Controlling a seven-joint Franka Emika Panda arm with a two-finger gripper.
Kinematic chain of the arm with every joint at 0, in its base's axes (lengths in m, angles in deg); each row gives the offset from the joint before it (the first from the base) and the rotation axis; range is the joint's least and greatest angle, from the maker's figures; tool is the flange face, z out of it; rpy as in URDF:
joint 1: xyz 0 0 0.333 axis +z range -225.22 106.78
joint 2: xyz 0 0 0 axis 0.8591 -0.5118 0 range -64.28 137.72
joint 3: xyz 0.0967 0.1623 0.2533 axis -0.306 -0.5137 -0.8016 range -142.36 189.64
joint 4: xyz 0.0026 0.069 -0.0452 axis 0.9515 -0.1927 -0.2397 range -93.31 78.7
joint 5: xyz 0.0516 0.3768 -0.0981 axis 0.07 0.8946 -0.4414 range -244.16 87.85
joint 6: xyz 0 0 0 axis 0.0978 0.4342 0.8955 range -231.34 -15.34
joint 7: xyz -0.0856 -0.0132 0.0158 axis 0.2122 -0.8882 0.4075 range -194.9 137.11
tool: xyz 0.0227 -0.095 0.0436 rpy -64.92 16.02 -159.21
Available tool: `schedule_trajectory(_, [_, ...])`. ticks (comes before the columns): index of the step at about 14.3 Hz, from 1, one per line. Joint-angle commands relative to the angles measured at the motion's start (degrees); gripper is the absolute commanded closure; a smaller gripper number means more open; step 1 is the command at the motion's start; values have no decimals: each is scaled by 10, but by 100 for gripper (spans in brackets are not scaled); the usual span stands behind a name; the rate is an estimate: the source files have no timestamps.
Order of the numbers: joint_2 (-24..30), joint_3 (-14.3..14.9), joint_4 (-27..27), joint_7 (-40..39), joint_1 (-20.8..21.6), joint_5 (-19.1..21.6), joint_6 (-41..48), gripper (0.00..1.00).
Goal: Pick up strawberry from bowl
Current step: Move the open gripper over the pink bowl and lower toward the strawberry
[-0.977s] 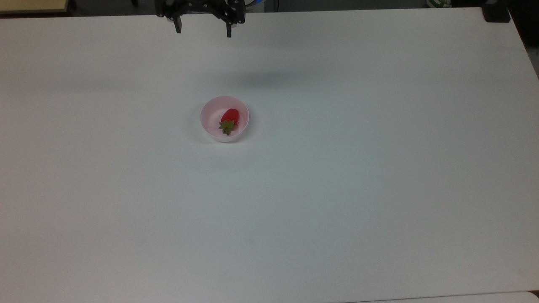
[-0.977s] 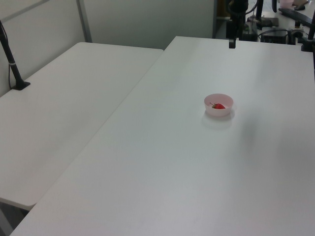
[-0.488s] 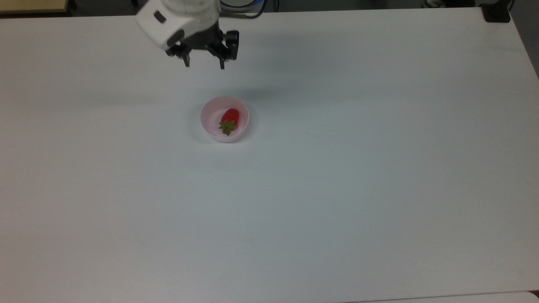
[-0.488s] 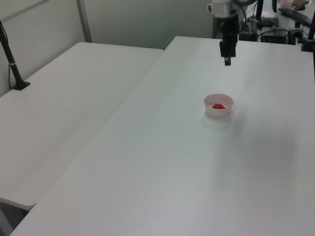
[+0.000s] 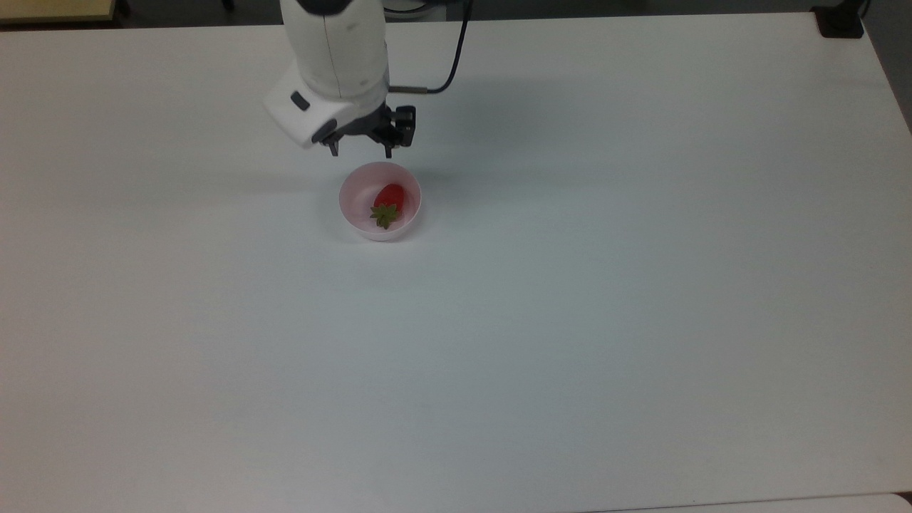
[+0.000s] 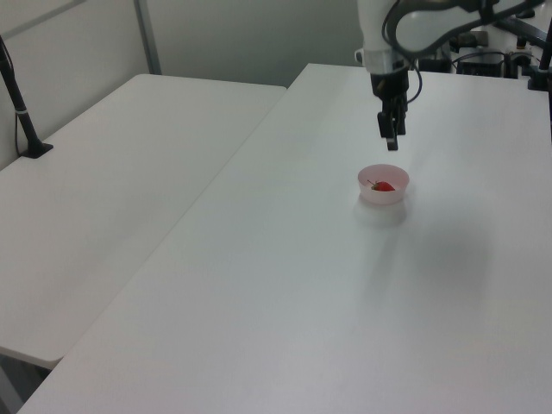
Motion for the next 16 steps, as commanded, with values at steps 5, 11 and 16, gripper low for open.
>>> schedule_trajectory(5, [-39,0,-34,72,20,0,-92,29])
schedule_trajectory(11, [-53,0,-34,88,26,0,-109,30])
schedule_trajectory(16, [-68,0,-34,88,24,0,-113,31])
